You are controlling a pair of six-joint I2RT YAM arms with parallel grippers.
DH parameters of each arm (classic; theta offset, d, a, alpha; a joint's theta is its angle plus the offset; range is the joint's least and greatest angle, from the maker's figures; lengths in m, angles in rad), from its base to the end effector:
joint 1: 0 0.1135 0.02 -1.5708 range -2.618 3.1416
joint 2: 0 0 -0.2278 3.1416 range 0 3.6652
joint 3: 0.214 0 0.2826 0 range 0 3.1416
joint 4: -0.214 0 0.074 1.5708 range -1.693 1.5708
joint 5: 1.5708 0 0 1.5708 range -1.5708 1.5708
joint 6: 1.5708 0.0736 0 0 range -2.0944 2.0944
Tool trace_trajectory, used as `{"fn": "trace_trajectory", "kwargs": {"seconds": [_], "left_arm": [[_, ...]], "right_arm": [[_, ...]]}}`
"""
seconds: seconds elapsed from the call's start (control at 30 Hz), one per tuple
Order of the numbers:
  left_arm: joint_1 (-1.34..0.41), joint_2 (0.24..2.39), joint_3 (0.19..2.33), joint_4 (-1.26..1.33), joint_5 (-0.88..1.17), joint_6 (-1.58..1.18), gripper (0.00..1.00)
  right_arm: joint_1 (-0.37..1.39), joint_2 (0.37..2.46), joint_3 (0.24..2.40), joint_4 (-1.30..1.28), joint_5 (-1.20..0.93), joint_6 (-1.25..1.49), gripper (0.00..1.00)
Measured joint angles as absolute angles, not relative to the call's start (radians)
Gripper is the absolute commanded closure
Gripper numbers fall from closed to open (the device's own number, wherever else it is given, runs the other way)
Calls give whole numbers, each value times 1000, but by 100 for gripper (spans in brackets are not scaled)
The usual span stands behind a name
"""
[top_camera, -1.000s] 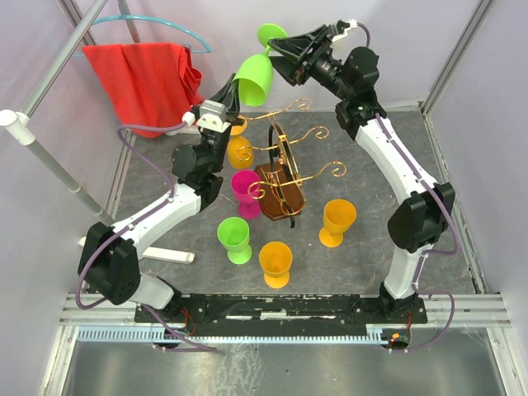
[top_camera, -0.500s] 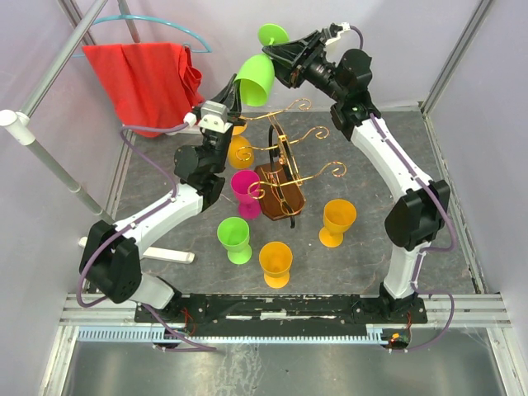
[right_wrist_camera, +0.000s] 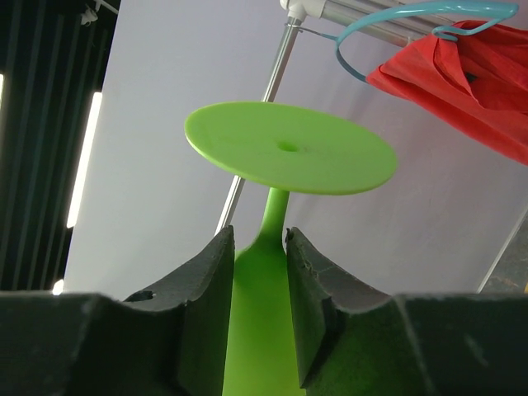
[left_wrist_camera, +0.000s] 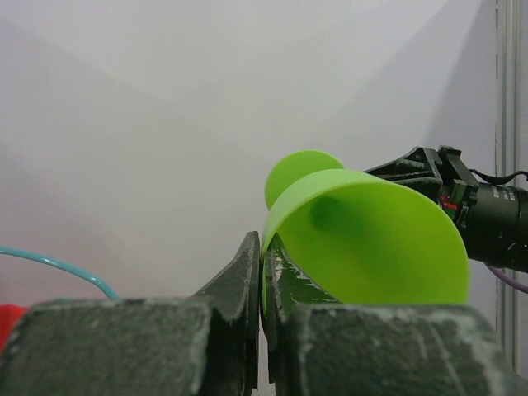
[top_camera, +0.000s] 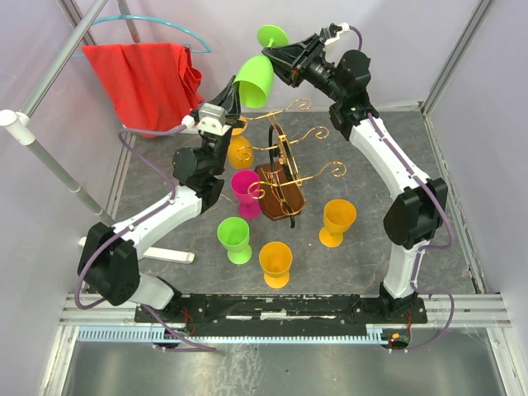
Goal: Place the wine glass upside down on the wine glass rack
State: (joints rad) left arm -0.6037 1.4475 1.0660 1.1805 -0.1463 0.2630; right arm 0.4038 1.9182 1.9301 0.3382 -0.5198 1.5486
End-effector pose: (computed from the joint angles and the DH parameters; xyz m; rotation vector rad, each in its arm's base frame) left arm 0.3132 -0.2029 0.3977 0.1980 0.7598 -0.2666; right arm 0.4477 0.2311 0.4383 0.3230 1.5224 1.9396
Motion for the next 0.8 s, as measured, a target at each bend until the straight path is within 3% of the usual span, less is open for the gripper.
{"fn": "trace_trajectory", "kwargs": {"seconds": [0.27, 0.67, 0.8], "left_arm": [[-604, 1415, 1032, 1179, -146, 244, 97], [-604, 1413, 1027, 1181, -140, 209, 97], [-604, 1413, 1027, 1181, -124, 198, 97]], "right_arm": [[404, 1927, 1930, 352, -523, 1550, 73], [404, 1929, 1930, 355, -524, 1556, 66], [404, 1929, 1930, 359, -524, 1556, 71]]}}
